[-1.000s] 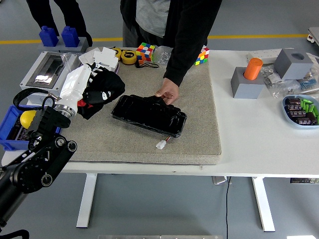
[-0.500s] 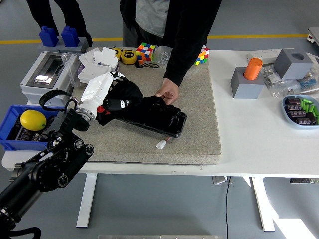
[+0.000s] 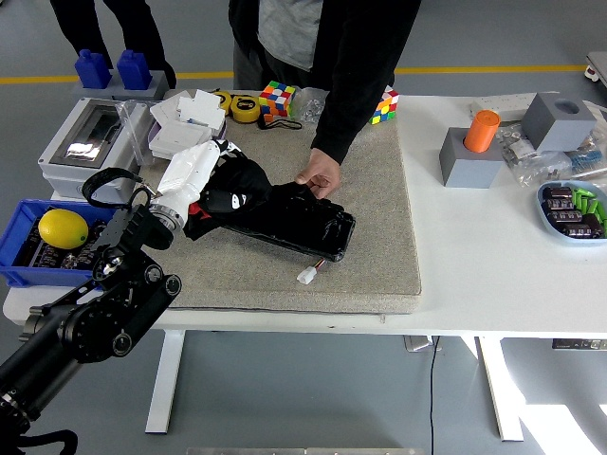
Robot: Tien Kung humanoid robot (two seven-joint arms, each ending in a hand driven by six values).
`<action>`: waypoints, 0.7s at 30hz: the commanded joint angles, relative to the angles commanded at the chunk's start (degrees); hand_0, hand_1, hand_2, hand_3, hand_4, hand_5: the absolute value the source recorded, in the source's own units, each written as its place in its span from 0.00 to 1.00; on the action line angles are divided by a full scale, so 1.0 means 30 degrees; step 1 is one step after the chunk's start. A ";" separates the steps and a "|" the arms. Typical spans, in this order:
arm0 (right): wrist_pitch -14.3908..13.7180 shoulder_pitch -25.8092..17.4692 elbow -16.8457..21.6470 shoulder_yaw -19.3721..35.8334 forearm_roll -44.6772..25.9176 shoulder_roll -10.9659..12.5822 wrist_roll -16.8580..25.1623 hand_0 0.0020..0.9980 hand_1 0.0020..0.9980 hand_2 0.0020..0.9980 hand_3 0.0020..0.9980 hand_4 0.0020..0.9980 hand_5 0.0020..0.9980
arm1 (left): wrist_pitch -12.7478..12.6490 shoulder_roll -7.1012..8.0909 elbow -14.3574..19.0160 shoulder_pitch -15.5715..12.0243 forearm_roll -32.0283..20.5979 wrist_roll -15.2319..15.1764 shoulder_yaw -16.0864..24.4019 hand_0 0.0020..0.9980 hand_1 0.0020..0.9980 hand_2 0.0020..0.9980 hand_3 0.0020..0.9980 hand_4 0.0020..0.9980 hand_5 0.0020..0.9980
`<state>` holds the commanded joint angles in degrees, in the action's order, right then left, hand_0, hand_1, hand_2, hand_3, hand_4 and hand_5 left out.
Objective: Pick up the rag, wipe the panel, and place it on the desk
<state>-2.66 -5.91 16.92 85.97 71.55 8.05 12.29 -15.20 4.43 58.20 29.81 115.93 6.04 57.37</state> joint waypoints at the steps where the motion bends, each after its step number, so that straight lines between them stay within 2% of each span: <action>1: 0.0000 0.0009 0.0005 0.0004 -0.0003 0.0003 0.0006 0.59 0.60 0.52 0.52 0.87 0.35 | 0.0013 -0.0003 0.0123 0.0024 -0.0014 0.0027 -0.0160 0.30 0.39 0.47 0.56 0.74 0.00; 8: 0.0004 0.0010 0.0009 -0.0049 -0.0006 -0.0006 0.0007 0.59 0.60 0.52 0.52 0.87 0.35 | 0.0124 -0.0047 0.0533 0.0197 -0.0133 0.0247 -0.1281 0.29 0.39 0.47 0.56 0.74 0.00; 21: 0.0009 0.0069 0.0098 -0.0140 -0.0100 -0.0016 0.0003 0.59 0.60 0.53 0.53 0.87 0.35 | 0.0287 -0.0220 0.1431 0.0631 -0.0946 0.0530 -0.4368 0.28 0.39 0.46 0.56 0.74 0.00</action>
<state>-2.63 -5.71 17.21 85.55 71.26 8.00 12.30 -14.34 3.77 62.49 31.70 113.10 7.63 44.27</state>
